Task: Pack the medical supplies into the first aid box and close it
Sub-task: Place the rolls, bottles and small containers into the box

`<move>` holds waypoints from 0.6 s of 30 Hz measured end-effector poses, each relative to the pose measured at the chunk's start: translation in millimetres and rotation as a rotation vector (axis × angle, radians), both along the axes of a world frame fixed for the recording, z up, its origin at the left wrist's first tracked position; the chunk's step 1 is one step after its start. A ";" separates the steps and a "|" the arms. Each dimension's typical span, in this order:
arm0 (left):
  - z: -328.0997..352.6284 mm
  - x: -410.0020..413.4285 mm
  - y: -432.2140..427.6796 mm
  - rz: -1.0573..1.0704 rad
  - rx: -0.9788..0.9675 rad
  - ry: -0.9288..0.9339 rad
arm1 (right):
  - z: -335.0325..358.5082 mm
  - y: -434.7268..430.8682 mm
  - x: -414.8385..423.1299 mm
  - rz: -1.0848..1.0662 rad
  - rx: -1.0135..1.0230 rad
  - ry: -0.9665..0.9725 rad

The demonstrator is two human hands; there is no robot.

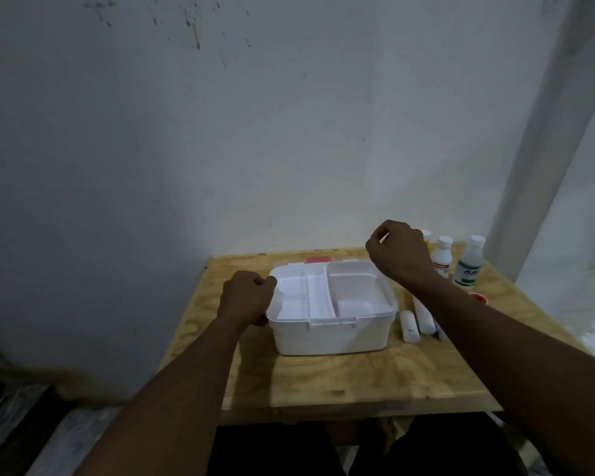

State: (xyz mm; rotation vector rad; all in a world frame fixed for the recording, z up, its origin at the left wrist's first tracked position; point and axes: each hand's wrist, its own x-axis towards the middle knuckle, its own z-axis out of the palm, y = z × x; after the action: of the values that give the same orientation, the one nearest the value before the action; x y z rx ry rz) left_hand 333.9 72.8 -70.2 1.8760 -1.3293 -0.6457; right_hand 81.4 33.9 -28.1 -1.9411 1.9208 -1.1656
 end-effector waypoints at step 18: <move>-6.6 -4.2 -2.4 0.055 0.001 0.059 | -59.8 26.5 -43.9 0.033 0.534 0.493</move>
State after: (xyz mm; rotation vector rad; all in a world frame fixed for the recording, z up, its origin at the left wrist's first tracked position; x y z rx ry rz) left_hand 329.7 70.4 -76.7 1.8738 -1.2360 -0.6684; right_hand 37.6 60.4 -87.8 -2.0403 2.1116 -0.1140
